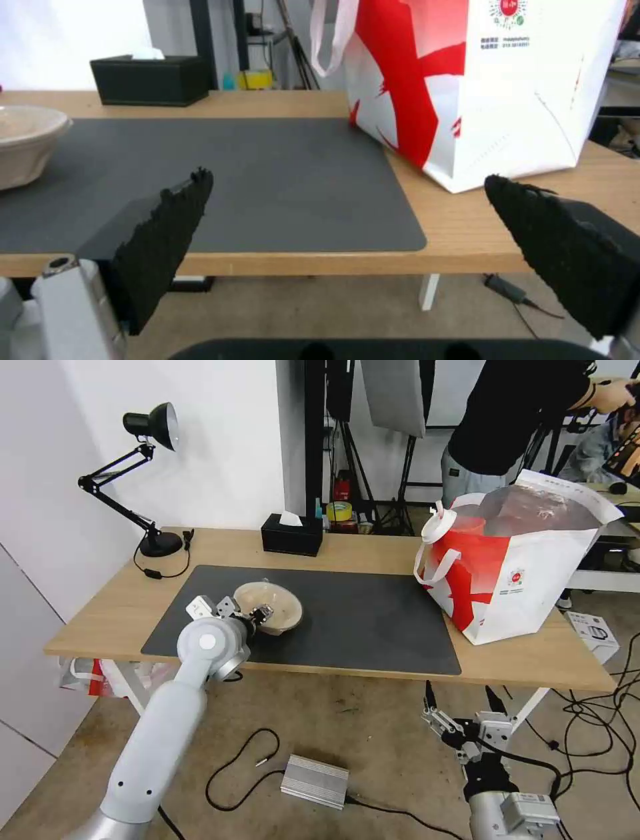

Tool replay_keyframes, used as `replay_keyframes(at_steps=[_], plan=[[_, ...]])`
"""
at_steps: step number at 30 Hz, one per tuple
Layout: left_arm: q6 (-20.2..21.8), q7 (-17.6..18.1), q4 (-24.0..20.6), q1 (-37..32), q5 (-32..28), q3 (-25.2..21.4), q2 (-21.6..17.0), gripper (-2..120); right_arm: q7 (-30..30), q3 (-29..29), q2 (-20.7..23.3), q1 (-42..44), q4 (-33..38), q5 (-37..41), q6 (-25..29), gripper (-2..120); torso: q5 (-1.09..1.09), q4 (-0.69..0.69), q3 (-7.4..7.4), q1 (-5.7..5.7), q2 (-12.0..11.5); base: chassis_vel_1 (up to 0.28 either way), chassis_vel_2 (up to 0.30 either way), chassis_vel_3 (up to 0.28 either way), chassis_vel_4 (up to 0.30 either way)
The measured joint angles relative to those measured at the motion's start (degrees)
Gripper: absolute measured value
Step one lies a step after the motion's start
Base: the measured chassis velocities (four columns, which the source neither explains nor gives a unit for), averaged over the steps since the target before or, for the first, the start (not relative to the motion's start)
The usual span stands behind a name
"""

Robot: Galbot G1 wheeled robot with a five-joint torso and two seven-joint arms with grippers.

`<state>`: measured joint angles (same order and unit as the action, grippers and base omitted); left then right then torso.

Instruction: Pick up the trash from the table and place it into the takeout bag.

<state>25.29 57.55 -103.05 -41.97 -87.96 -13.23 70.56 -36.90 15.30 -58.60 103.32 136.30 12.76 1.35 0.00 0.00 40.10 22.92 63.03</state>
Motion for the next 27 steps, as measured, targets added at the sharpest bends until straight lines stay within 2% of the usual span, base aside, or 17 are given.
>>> replay_keyframes(at_steps=[2,5,6,10,11,13,27], plan=[[0.0,0.0,0.0,-0.1,0.0,0.0,-0.1,42,0.0,0.0,0.0,0.0,0.0,0.0,0.0,100,0.0,0.0,0.0,0.0,0.0,0.0,0.0,0.0,0.0],[0.0,-0.1,-0.1,-0.2,0.0,-0.3,-0.4,27,0.0,0.0,0.0,0.0,0.0,0.0,0.0,100,0.0,0.0,0.0,0.0,0.0,0.0,0.0,0.0,0.0],[0.0,-0.1,-0.1,-0.2,0.0,-0.3,-0.4,27,0.0,0.0,0.0,0.0,0.0,0.0,0.0,100,0.0,0.0,0.0,0.0,0.0,0.0,0.0,0.0,0.0],[0.0,-0.1,-0.4,-0.2,0.0,-0.4,-0.7,9,0.0,0.0,0.0,0.0,0.0,0.0,0.0,100,0.0,0.0,0.0,0.0,0.0,0.0,0.0,0.0,0.0],[0.0,-0.1,-0.4,-0.2,0.0,-0.4,-0.7,9,0.0,0.0,0.0,0.0,0.0,0.0,0.0,100,0.0,0.0,0.0,0.0,0.0,0.0,0.0,0.0,0.0],[0.0,-0.1,-0.6,-0.4,0.0,-0.5,-0.8,1,0.0,0.0,0.0,0.0,0.0,0.0,0.0,100,0.0,0.0,0.0,0.0,0.0,0.0,0.0,0.0,0.0],[-0.1,-1.1,-1.8,-0.5,0.0,-0.5,-1.2,0,0.0,0.0,0.0,0.0,0.0,0.0,0.0,100,0.0,0.0,0.0,0.0,0.0,0.0,0.0,0.0,0.0]])
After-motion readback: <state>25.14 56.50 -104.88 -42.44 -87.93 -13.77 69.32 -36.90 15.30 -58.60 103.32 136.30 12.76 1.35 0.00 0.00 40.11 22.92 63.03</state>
